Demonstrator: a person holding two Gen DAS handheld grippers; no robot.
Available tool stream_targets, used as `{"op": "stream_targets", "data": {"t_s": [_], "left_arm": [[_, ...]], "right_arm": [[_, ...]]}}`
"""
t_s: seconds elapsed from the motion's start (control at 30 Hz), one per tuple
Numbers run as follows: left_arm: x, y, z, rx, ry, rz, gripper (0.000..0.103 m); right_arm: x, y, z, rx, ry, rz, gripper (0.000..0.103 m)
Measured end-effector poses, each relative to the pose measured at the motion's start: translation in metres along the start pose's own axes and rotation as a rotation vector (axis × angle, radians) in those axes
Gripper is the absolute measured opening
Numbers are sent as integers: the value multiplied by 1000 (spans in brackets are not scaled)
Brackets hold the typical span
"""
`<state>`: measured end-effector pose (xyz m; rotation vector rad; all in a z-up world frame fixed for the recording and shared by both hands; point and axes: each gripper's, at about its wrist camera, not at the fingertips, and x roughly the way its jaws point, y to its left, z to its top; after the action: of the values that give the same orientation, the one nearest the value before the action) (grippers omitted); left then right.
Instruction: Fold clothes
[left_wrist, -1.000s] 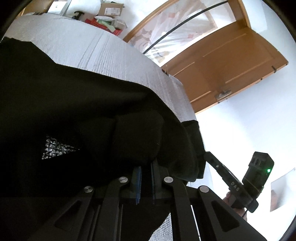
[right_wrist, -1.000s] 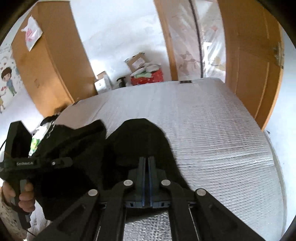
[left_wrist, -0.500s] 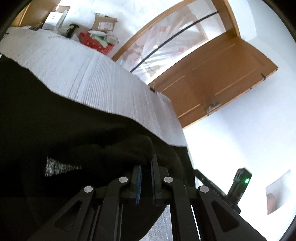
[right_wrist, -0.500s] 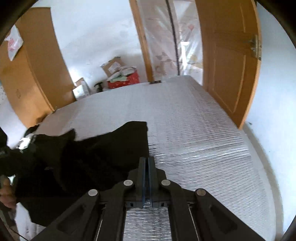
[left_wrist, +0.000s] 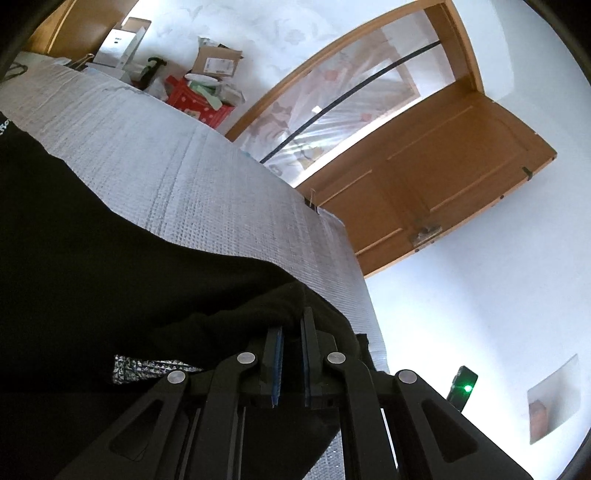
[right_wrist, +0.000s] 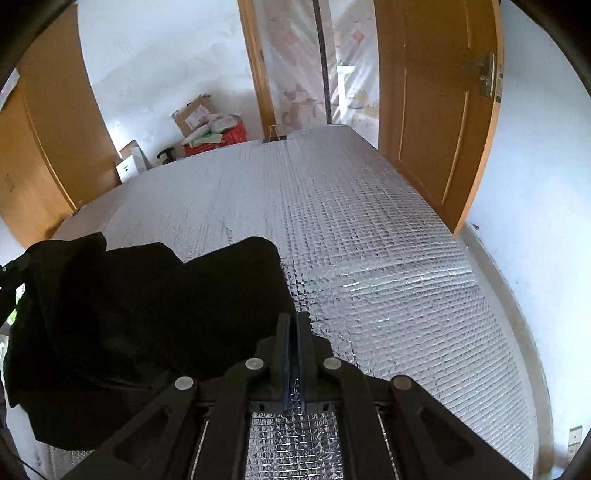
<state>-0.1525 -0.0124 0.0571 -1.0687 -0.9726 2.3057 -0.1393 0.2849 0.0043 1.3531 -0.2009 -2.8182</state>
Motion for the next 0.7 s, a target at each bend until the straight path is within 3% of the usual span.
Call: {"op": "stream_targets", "data": {"t_s": [0.07, 0.17, 0.27, 0.33, 0.43, 0.5, 0.7], "left_arm": [[3, 2, 2, -7, 4, 3, 8], [6, 4, 4, -10, 12, 3, 8], [8, 5, 6, -7, 15, 3, 8], [10, 6, 7, -9, 15, 4, 8], [12, 8, 8, -10, 18, 3, 8], [13, 9, 9, -8, 21, 7, 8], [15, 8, 12, -5, 18, 17, 8]], "right_arm": [[-3, 2, -2, -6, -12, -6, 6], [-18, 8, -3, -29, -79, -60, 15], [-40, 22, -8, -80, -175, 18, 27], [-46, 43, -14, -162, -189, 103, 33], [-38, 77, -26, -285, -140, 231, 34], [-27, 93, -32, -330, -95, 269, 37], [-4, 134, -45, -460, -7, 293, 37]]}}
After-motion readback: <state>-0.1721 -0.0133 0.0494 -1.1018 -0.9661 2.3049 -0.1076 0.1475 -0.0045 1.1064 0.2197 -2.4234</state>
